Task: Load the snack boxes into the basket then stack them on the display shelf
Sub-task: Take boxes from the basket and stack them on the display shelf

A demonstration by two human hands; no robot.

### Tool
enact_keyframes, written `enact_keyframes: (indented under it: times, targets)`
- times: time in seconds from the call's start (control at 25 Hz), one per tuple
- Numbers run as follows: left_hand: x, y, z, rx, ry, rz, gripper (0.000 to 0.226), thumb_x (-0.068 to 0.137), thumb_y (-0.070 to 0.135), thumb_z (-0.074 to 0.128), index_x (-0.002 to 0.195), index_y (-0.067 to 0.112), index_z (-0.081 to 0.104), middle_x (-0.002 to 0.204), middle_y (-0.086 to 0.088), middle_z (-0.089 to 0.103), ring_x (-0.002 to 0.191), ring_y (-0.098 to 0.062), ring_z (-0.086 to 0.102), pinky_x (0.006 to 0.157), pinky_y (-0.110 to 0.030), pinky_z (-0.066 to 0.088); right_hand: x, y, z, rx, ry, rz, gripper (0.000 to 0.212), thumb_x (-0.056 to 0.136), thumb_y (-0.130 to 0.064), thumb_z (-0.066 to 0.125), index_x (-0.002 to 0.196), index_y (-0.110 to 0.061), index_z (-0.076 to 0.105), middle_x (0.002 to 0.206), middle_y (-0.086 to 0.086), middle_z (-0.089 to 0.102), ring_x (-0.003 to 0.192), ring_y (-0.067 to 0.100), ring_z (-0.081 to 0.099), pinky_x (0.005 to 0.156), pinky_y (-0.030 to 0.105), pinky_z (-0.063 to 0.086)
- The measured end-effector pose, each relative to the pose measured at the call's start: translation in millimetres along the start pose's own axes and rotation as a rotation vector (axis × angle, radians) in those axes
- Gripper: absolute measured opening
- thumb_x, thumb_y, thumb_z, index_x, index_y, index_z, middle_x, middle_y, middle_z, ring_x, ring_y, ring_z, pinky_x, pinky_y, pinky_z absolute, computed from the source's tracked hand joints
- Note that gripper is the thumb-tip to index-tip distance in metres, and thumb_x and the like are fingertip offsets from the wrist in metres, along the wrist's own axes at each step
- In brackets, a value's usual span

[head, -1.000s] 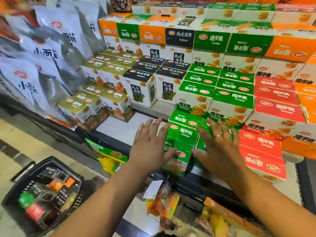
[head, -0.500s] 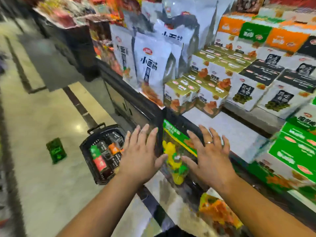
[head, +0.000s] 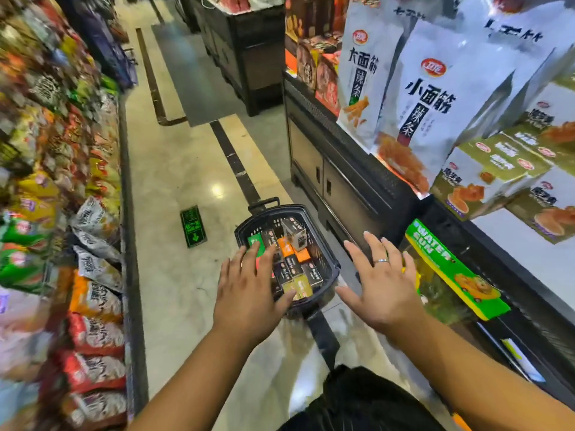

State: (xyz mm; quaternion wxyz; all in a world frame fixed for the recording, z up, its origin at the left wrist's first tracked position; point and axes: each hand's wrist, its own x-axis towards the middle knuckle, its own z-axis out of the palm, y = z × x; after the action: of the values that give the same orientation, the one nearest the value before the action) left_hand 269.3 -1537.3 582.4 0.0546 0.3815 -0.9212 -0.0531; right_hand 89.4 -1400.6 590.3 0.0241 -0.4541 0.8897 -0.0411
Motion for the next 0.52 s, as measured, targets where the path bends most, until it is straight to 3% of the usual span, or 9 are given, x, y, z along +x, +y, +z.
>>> enact_keyframes:
  times: [0.16,0.32,0.52]
  targets:
    - [33,-37,19,0.024,-0.050,-0.087,0.083,0.079,0.070,0.039,0.147,0.022,0.036,0.151,-0.009,0.041,0.140,-0.033,0.037,0.116,-0.051,0.025,65,-18,35,0.041,-0.060,-0.074,0.082,0.070,-0.060,0.071,0.141,-0.024,0.049,0.148,0.016,0.044,0.130,0.041,0.044,0.102,0.064,0.035]
    - [95,-69,43,0.037,-0.091,-0.136,0.080,0.080,0.069,0.037,0.144,0.020,0.037,0.146,-0.011,0.047,0.134,-0.035,0.045,0.113,-0.054,0.034,156,-32,70,0.055,-0.255,-0.102,0.086,0.088,-0.066,0.049,0.153,-0.035,0.003,0.162,0.006,0.004,0.148,0.030,0.007,0.118,0.052,0.009]
    - [187,-98,80,0.044,-0.185,-0.216,0.082,0.081,0.069,0.033,0.145,0.018,0.038,0.148,-0.012,0.046,0.135,-0.032,0.044,0.114,-0.047,0.028,273,-34,118,0.087,-0.380,-0.112,0.086,0.089,-0.062,0.050,0.154,-0.032,0.002,0.162,0.008,0.005,0.148,0.031,0.006,0.119,0.052,0.009]
